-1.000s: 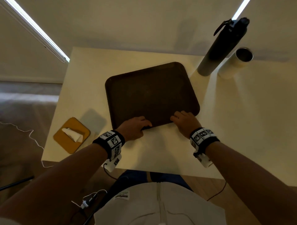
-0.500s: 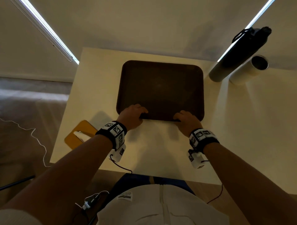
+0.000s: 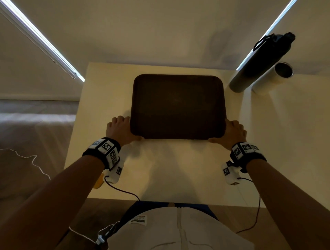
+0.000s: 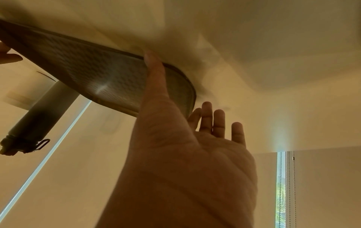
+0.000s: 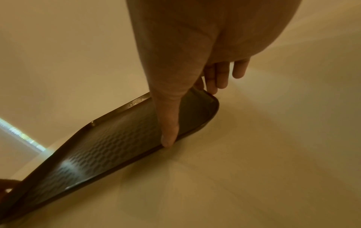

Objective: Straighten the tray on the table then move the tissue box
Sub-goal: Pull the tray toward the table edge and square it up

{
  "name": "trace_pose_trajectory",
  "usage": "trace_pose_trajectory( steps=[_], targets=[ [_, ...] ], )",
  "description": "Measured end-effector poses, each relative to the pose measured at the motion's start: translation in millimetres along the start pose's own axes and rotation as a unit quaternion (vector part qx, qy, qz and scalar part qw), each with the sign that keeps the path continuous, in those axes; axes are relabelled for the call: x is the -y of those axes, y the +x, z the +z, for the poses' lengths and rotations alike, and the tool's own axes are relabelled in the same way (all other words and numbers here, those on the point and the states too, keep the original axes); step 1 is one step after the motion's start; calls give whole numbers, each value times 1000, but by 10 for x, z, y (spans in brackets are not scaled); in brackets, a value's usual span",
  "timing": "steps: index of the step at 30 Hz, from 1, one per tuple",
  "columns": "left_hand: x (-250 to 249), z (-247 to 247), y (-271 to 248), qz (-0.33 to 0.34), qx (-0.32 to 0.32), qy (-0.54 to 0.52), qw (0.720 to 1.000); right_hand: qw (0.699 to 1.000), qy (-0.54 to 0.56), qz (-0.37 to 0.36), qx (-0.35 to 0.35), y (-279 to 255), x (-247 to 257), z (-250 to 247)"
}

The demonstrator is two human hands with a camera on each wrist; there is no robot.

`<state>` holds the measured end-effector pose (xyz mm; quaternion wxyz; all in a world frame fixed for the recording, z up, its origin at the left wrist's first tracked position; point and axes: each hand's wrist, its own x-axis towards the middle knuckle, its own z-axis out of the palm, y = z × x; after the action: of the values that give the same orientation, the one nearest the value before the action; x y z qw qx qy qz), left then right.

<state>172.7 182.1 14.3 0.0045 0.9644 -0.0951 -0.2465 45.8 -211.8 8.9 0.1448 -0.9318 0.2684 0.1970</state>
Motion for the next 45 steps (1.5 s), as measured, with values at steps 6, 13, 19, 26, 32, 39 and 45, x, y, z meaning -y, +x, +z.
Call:
trace_pose_trajectory(
  steps=[6,13,19,26,32,39,45],
  targets=[
    [37,-36,74,18,-5,-7,1000,998,25,51,8,10,38,51],
    [143,-154,244,23,-2,-33,999,998,38,54,5,68,194,88],
    [175,-233,329,13,1,-58,998,998,42,56,6,184,325,23],
    [160,-137,264,19,1,-63,998,998,32,55,2,149,271,23],
    [166,-113,250,26,0,-69,997,998,45,52,-2,68,241,52],
    [169,-100,257,22,5,-74,997,997,51,52,-4,45,244,58],
    [170,-142,180,35,3,-66,997,998,47,33,-16,10,231,44]
  ],
)
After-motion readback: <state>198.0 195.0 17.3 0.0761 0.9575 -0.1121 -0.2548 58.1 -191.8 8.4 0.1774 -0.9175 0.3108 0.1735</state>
